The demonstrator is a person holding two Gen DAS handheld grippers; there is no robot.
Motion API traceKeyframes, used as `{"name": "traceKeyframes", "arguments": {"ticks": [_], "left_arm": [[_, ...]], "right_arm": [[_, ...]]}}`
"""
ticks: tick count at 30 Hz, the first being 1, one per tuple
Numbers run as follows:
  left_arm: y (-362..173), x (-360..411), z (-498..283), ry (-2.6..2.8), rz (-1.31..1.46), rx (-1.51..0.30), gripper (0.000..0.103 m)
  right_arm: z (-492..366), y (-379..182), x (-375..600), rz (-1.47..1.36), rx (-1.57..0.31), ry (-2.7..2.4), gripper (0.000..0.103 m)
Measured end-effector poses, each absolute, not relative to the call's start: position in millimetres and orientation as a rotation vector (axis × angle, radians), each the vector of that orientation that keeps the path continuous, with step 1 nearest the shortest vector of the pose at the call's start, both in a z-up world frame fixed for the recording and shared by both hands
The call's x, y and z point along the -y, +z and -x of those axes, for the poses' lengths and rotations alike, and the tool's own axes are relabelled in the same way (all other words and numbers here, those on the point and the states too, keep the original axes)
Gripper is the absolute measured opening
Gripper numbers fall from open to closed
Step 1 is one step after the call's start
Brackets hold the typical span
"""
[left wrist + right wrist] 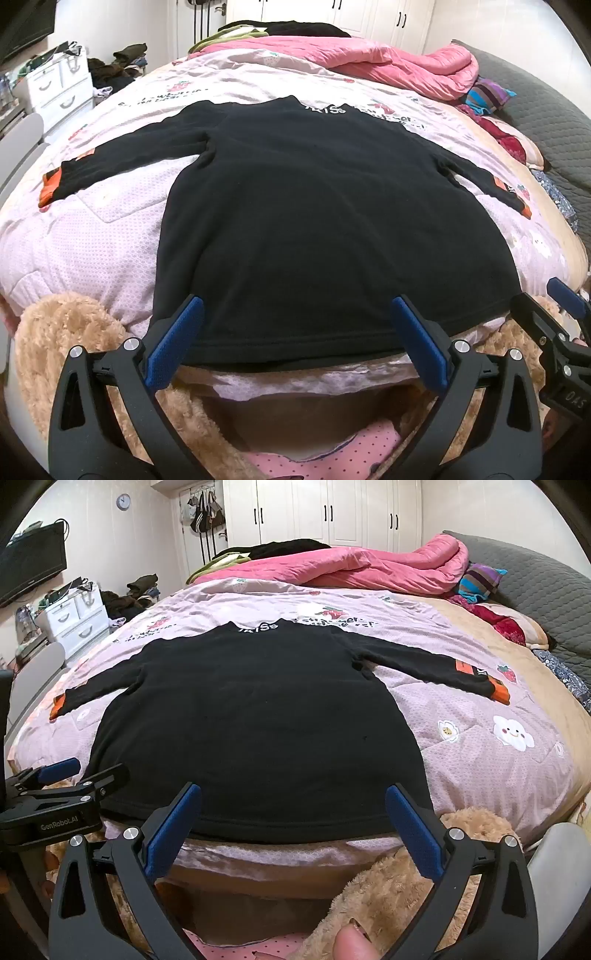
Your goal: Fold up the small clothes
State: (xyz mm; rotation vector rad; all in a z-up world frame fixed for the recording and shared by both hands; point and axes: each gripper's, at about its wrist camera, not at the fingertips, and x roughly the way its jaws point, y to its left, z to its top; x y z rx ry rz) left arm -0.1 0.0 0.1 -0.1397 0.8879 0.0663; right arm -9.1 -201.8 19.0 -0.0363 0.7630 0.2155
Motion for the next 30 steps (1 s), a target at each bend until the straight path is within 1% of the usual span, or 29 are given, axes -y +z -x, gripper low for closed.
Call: {"name": "traceKeyframes", "arguments": {"ticks": [30], "left_arm": [[-3.0,-1.8,-1.0,0.067,0.148,-0.892,0.095]], "right_arm": [[6.4,15.9,200.1,0.037,-0.773,0.216,0.099]]}}
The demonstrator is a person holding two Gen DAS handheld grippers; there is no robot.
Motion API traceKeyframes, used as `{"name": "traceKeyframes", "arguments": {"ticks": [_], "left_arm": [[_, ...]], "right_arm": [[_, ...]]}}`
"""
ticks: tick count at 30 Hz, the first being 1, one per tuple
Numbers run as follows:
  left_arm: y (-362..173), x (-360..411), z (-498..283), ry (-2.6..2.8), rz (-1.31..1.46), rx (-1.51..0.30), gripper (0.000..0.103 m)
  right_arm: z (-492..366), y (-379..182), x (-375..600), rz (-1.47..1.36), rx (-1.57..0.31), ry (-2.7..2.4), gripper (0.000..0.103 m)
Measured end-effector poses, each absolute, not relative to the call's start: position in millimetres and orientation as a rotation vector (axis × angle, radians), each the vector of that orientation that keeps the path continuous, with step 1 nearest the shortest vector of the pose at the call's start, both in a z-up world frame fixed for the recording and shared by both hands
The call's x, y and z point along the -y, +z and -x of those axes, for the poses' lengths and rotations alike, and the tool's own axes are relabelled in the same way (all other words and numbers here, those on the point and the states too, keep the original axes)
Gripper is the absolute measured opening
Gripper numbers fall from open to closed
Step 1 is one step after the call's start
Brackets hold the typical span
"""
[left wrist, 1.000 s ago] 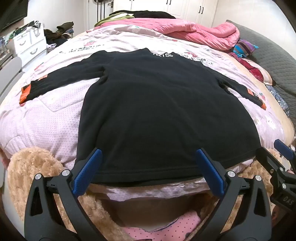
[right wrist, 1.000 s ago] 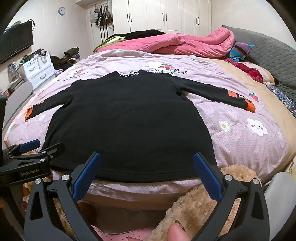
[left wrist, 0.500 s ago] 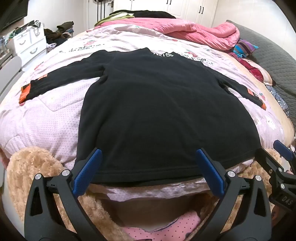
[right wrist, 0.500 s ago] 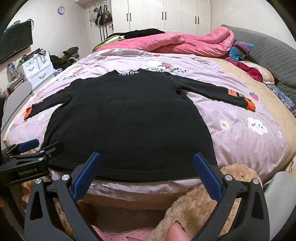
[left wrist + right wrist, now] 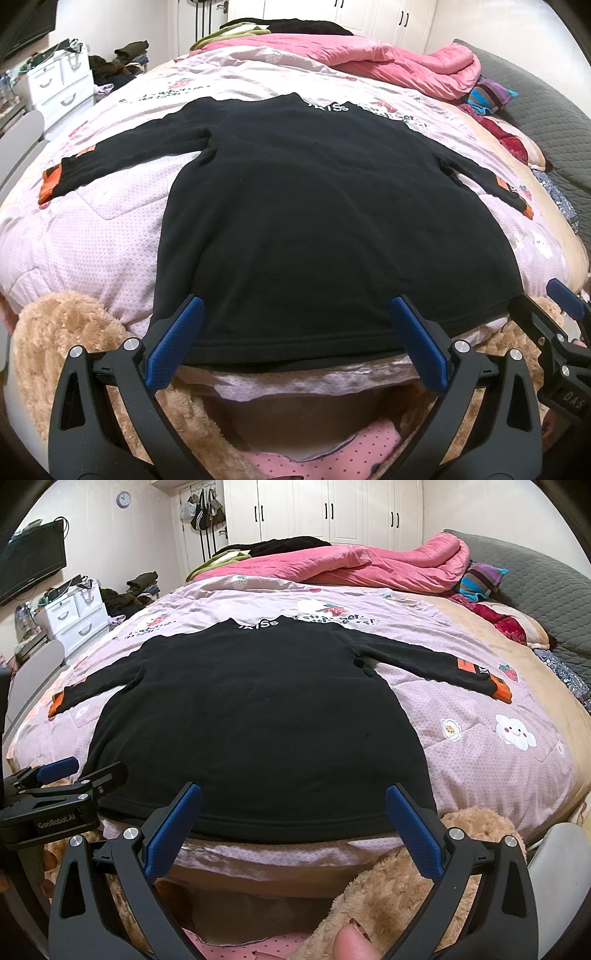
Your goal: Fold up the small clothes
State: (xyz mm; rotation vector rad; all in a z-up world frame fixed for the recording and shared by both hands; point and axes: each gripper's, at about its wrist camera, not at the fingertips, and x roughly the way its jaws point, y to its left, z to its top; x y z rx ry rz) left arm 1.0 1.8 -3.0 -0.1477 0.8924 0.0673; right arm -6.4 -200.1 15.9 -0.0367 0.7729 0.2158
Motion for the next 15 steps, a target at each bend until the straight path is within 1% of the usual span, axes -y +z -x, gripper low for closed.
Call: {"name": "traceKeyframes", "arguments": {"ticks": [6,15], "left_arm": [[-4.0,-3.3,-7.3,0.074,0.144,-0.898,0.095],[-2.6,-7.6,-39.4,0.079,0.155,-0.921,0.095]], "right_arm": [[-1.2,16.5,200.3,0.027,-0.773,0.216,0.099],[-34.4,27.7,200.9,0.026,-0.754,0.206,0.099]]}}
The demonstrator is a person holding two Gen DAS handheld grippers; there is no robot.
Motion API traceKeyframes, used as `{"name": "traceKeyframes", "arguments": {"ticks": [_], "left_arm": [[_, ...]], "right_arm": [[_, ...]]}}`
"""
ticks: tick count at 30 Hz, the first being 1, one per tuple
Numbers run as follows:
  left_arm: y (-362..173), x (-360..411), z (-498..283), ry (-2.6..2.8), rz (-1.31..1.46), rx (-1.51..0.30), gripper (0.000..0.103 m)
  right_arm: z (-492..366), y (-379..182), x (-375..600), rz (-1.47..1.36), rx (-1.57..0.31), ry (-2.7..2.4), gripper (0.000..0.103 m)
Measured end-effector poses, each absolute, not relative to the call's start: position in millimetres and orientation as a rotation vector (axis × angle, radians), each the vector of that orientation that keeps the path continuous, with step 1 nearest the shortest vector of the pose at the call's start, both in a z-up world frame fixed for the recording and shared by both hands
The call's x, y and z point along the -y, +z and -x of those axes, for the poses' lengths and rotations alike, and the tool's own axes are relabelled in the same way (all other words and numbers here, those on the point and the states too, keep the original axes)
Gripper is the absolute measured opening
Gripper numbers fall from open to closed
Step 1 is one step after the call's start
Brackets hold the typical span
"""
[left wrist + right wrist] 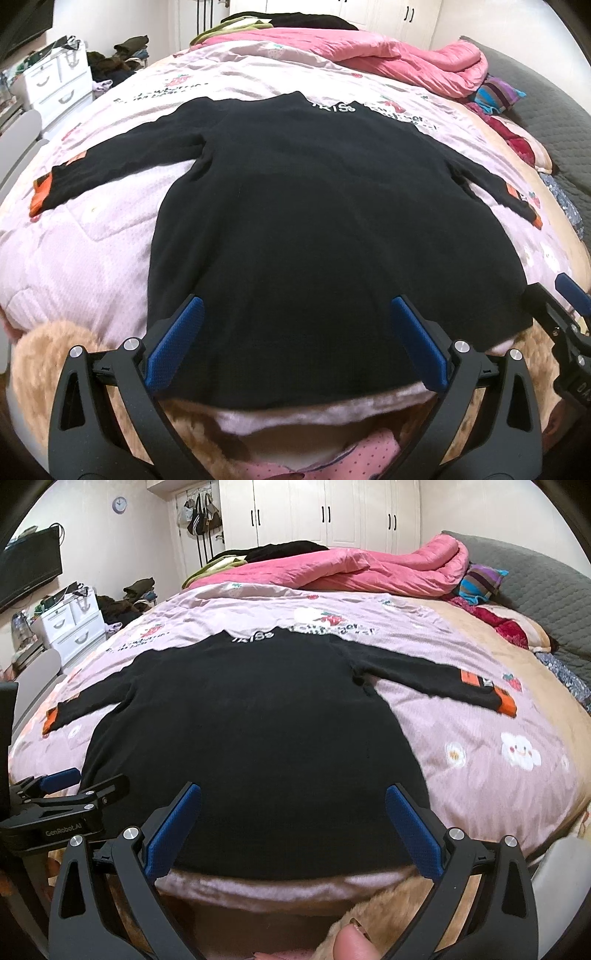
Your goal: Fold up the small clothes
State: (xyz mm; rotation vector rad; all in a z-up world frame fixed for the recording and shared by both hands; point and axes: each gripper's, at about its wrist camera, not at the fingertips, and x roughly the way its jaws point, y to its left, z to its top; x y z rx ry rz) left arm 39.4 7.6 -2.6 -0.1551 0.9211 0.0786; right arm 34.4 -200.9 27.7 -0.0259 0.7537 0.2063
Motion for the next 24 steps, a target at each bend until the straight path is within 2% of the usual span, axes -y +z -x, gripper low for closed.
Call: {"name": "traceKeyframes", "arguments": {"ticks": [24], "left_arm": [[41.5,-17.8,-168.2,0.068,0.183,-0.901,0.095]], "right_arm": [[-179.5,82.3,206.6,-0.093,-0.721,0.185,0.099]]}}
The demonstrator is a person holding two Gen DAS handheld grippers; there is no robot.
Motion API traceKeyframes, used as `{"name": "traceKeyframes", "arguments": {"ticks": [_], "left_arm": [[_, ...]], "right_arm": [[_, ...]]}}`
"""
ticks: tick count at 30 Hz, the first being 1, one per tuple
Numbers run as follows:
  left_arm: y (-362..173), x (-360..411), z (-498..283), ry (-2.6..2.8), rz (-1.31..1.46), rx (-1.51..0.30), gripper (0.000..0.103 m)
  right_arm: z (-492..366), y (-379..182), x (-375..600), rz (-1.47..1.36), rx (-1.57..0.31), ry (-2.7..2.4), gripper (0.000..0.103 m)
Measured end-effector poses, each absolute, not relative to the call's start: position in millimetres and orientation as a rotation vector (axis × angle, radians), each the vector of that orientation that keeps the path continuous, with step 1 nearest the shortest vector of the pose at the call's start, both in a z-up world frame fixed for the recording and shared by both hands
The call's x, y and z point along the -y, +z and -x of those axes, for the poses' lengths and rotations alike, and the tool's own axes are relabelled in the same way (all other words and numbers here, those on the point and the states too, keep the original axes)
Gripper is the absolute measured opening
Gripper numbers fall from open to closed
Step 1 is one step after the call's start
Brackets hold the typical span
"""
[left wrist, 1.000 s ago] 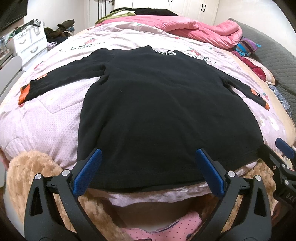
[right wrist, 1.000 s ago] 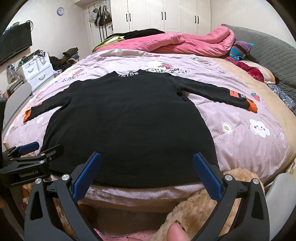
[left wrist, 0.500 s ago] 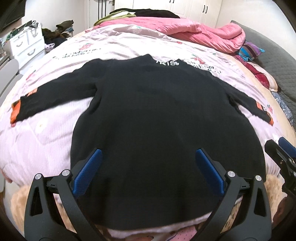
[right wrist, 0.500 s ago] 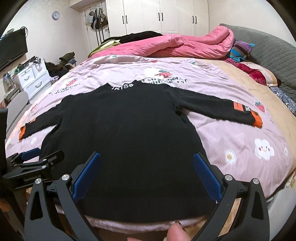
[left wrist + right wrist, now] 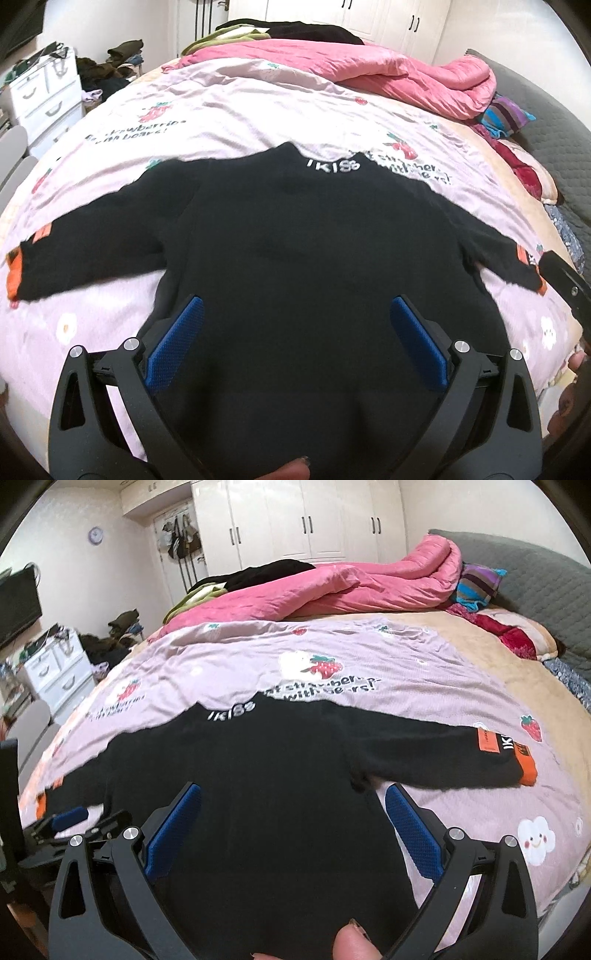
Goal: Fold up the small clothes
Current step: 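Move the right tool to the orange cuff of the sleeve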
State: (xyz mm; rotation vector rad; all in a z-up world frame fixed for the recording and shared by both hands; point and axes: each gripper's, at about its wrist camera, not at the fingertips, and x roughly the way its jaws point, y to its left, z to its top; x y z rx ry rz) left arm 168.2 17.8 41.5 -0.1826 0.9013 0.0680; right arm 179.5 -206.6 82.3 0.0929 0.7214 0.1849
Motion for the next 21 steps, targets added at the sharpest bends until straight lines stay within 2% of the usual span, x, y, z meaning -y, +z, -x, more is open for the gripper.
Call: {"name": "traceKeyframes", "arguments": {"ticks": [9,21], "left_arm": [[45.0,-8.3,-218.0,0.054,0.168,-0.902,0.095],[32.1,28.0,-276.8,-0.005,0.116,-0.932,0.095]], "right_arm": [[-232.5,76.4,228.1,-0.175,-0.746,0.118,0.099],[-276.9,57.2,305.5,-0.279,-0.757,-0.081,0.099]]}}
